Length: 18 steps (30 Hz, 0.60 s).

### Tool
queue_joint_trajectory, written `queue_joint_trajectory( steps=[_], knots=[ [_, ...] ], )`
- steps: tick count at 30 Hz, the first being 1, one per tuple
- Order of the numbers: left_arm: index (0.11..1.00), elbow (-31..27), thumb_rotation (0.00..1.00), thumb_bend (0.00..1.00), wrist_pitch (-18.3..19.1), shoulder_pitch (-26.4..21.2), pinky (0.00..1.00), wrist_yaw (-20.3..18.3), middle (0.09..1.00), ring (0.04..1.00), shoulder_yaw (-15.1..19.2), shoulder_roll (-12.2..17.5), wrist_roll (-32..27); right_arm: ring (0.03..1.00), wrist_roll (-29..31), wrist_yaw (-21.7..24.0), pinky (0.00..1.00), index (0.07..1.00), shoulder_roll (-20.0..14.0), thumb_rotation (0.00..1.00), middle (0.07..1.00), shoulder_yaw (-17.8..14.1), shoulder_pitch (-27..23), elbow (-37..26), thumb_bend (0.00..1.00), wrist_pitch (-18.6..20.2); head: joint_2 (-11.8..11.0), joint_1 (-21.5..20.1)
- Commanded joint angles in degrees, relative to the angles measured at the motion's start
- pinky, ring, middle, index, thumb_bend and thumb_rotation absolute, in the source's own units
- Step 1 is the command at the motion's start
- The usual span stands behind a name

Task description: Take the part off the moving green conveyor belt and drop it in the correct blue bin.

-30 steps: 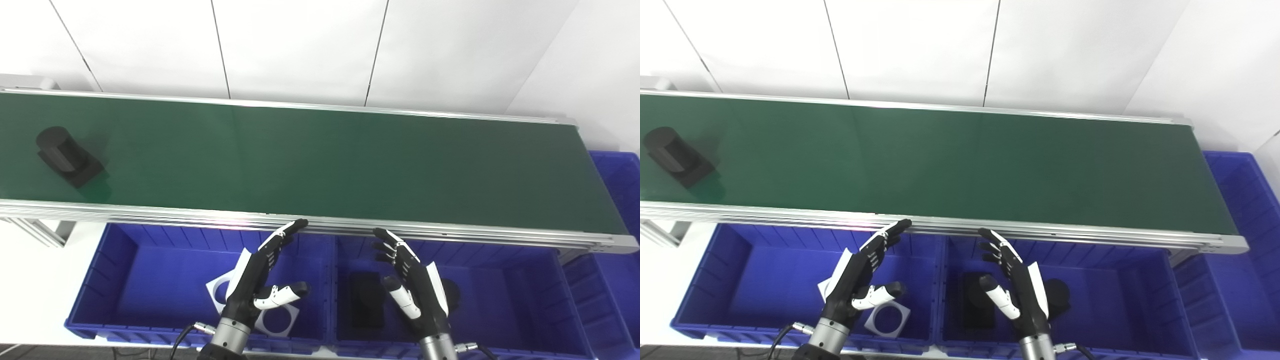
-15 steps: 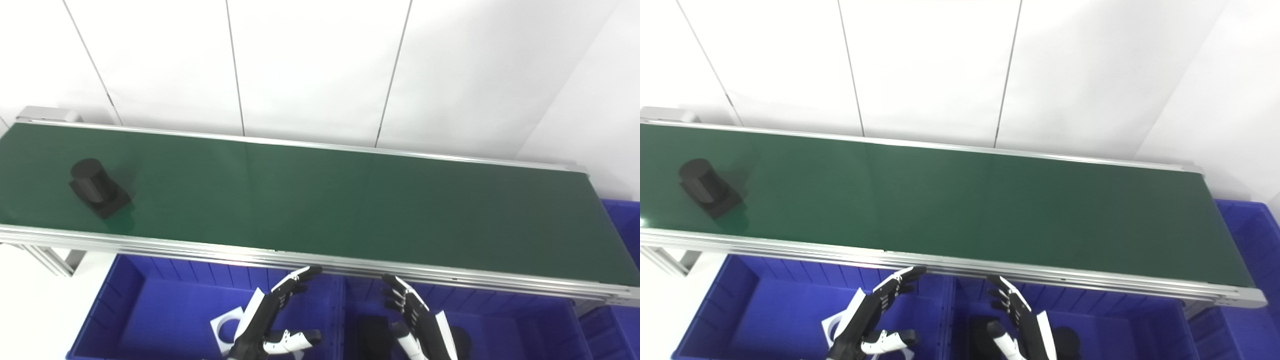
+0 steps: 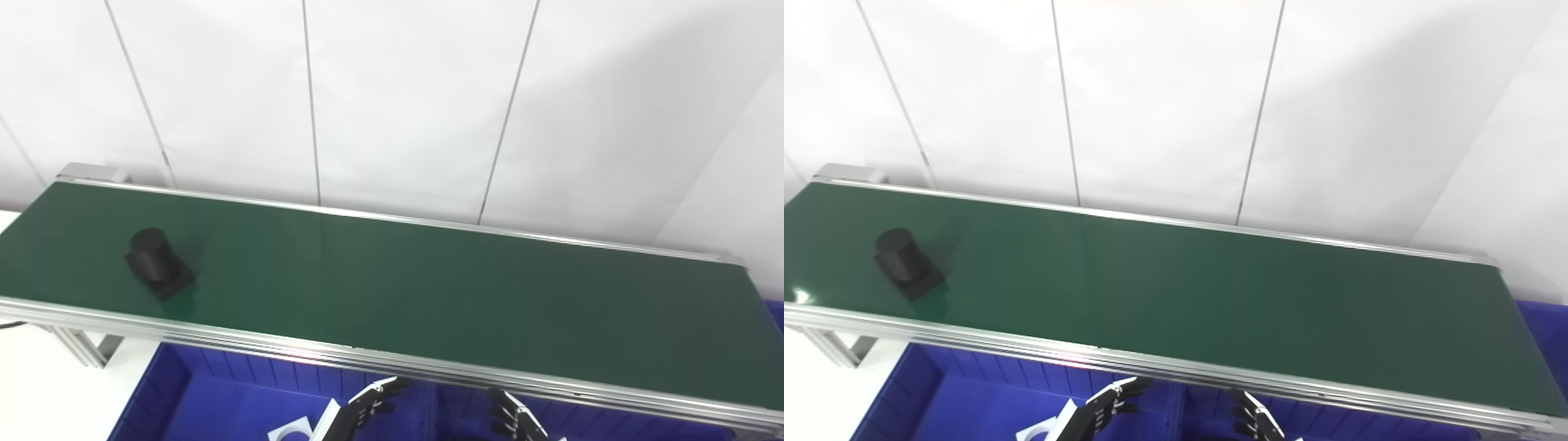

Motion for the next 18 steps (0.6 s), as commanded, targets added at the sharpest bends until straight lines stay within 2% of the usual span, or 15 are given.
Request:
queue_joint_trajectory(
  steps=[1, 8, 18],
  knots=[
    [0.791, -0.6, 0.65, 1.00, -2.2, -1.2, 0.77, 1.4, 0.865, 0.847, -0.4, -1.1, 0.3, 0.826, 1.1, 0.8, 0.76, 0.830, -0.5, 0.87, 0.867, -0.6, -0.9, -0.5, 0.85, -3.0, -0.3, 0.9],
    [0.789, 0.0, 0.65, 1.00, -2.2, -1.9, 0.74, 3.8, 0.849, 0.827, -2.1, -1.0, 1.8, 0.837, 2.3, 3.1, 0.78, 0.840, -0.6, 0.87, 0.876, -2.2, -0.8, 0.0, 0.83, -3.0, -0.7, 2.0],
    [0.785, -0.3, 0.63, 1.00, -2.2, -2.2, 0.74, 4.9, 0.842, 0.826, -3.1, -0.5, 1.6, 0.833, 2.0, 3.7, 0.77, 0.840, -0.4, 0.87, 0.875, -2.6, -0.7, -0.2, 0.82, -3.0, -0.2, 1.8]
  ],
)
